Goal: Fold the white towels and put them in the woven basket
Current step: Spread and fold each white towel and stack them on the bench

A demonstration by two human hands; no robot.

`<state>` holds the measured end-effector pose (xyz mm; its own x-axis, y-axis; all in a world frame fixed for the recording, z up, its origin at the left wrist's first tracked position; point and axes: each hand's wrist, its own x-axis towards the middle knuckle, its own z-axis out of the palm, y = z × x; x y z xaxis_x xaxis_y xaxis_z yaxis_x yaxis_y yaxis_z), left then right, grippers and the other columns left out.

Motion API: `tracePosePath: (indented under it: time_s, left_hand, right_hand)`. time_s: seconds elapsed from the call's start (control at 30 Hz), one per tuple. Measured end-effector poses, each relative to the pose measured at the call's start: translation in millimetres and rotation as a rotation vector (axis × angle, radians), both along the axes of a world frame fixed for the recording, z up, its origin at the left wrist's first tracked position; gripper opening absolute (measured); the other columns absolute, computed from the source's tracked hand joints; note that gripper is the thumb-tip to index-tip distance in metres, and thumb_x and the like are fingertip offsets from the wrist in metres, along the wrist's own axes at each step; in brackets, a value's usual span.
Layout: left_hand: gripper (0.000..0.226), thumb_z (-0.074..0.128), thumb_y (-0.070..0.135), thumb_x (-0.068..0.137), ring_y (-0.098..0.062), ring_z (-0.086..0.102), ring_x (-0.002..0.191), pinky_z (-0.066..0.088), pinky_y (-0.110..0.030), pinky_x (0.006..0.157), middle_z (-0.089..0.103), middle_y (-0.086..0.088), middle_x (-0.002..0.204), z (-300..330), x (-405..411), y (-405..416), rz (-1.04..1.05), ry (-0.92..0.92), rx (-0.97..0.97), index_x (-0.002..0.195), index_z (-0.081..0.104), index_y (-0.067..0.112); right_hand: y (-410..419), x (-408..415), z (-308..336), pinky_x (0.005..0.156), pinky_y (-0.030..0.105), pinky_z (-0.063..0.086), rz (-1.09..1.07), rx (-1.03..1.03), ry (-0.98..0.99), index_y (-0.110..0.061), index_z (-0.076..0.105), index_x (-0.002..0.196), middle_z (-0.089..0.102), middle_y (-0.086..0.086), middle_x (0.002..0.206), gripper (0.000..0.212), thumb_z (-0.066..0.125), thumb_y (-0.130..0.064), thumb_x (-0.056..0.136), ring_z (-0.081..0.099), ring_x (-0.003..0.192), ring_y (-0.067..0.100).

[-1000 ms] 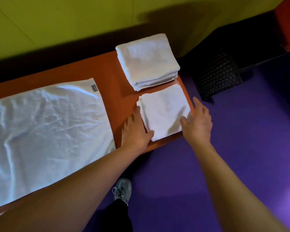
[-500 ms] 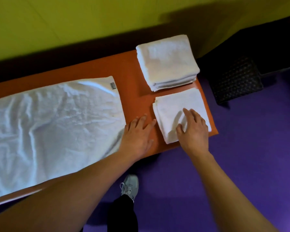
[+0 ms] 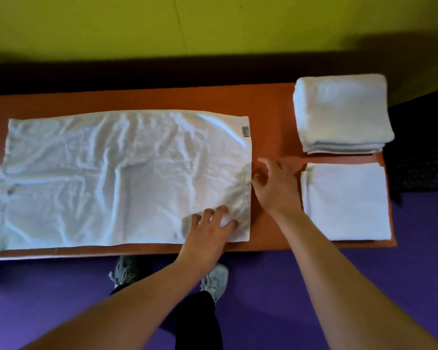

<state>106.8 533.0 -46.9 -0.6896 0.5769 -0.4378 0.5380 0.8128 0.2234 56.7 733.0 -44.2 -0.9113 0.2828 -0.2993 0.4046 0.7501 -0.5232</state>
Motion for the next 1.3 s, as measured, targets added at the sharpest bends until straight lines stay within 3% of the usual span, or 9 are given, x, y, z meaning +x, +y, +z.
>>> tracePosePath:
  time_s: [0.3, 0.47, 0.67, 0.77, 0.87, 0.93, 1.03, 1.17, 1.3]
  left_hand:
    - [0.019, 0.054, 0.011, 0.091, -0.032, 0.061, 0.086, 0.048, -0.041, 0.072, 0.064, -0.005, 0.098, 22.4, -17.4, -15.2, 0.383, -0.245, 0.266, 0.107, 0.045, 0.018]
    - [0.022, 0.055, 0.016, 0.092, -0.017, 0.055, 0.067, 0.043, -0.029, 0.058, 0.058, 0.004, 0.08, 46.0, -13.0, -29.4, 0.664, -0.359, 0.431, 0.095, 0.035, 0.024]
    - [0.018, 0.045, 0.036, 0.099, -0.015, 0.042, 0.053, 0.037, -0.033, 0.052, 0.046, 0.0, 0.061, 77.9, -14.0, -55.3, 0.961, -0.417, 0.638, 0.089, 0.033, 0.028]
    - [0.034, 0.041, 0.047, 0.103, -0.011, 0.049, 0.06, 0.044, -0.029, 0.057, 0.055, -0.012, 0.066, 99.1, -15.7, -77.1, 1.086, -0.432, 0.696, 0.122, 0.048, 0.02]
    - [0.034, 0.041, 0.035, 0.104, -0.008, 0.042, 0.051, 0.038, -0.023, 0.05, 0.041, 0.002, 0.051, 108.8, -14.5, -112.5, 1.161, -0.332, 0.764, 0.133, 0.054, 0.023]
    - [0.015, 0.046, 0.026, 0.101, -0.01, 0.03, 0.048, 0.028, -0.023, 0.045, 0.033, 0.006, 0.049, 114.6, -15.8, -145.8, 1.212, -0.26, 0.805, 0.09, 0.056, 0.024]
    - [0.03, 0.051, 0.021, 0.098, -0.01, 0.026, 0.046, 0.024, -0.026, 0.044, 0.032, 0.005, 0.05, 119.9, -16.0, -196.6, 1.26, -0.232, 0.756, 0.072, 0.038, 0.015]
    - [0.031, 0.048, 0.039, 0.091, -0.032, 0.058, 0.055, 0.043, -0.047, 0.051, 0.049, -0.012, 0.057, 123.8, -15.1, -260.7, 1.307, -0.235, 0.729, 0.074, 0.042, 0.013]
    - [0.03, 0.05, 0.037, 0.098, -0.023, 0.066, 0.058, 0.052, -0.045, 0.061, 0.064, -0.009, 0.063, 122.8, -21.7, -321.3, 1.359, -0.219, 0.714, 0.077, 0.046, 0.016]
  right_hand:
    - [-27.7, -95.7, -15.4, 0.05, 0.025, 0.046, -0.35, -0.023, -0.197, -0.011, 0.067, 0.11, 0.073, 0.007, 0.109, 0.056, 0.061, -0.062, 0.089, 0.072, 0.086, 0.023]
    - [-39.4, -113.7, -13.4, 0.08, 0.045, 0.06, -0.566, -0.296, -0.241, -0.012, 0.059, 0.079, 0.073, 0.013, 0.107, 0.022, 0.072, -0.028, 0.088, 0.068, 0.086, 0.03]
    - [-65.2, -113.6, 39.0, 0.05, 0.017, 0.042, -0.474, -0.369, 0.012, -0.013, 0.067, 0.115, 0.064, 0.0, 0.098, 0.023, 0.065, -0.027, 0.097, 0.057, 0.071, 0.003]
    - [-91.0, -124.5, 62.9, 0.048, 0.006, 0.044, -0.487, -0.469, 0.074, -0.013, 0.069, 0.118, 0.069, 0.002, 0.102, 0.025, 0.066, -0.023, 0.095, 0.061, 0.075, 0.003]
    - [-133.5, -141.9, 81.4, 0.063, 0.021, 0.049, -0.484, -0.549, 0.107, -0.013, 0.07, 0.114, 0.071, 0.003, 0.102, 0.023, 0.065, -0.024, 0.094, 0.067, 0.086, 0.014]
    - [-170.6, -157.8, 89.6, 0.063, 0.025, 0.05, -0.462, -0.575, 0.118, -0.014, 0.07, 0.111, 0.07, 0.001, 0.096, 0.019, 0.065, -0.021, 0.093, 0.068, 0.083, 0.014]
    - [-228.8, -178.1, 93.5, 0.049, 0.017, 0.048, -0.383, -0.588, 0.11, -0.016, 0.066, 0.108, 0.066, -0.003, 0.087, 0.014, 0.063, -0.023, 0.096, 0.065, 0.073, 0.009]
    - [-310.7, -192.9, 95.9, 0.067, 0.037, 0.062, -0.295, -0.553, 0.113, -0.02, 0.065, 0.102, 0.068, -0.003, 0.087, 0.01, 0.065, -0.024, 0.093, 0.071, 0.079, 0.016]
    - [-389.8, -206.4, 98.9, 0.077, 0.048, 0.062, -0.213, -0.548, 0.101, -0.02, 0.066, 0.098, 0.071, 0.004, 0.093, 0.009, 0.067, -0.024, 0.09, 0.073, 0.087, 0.025]
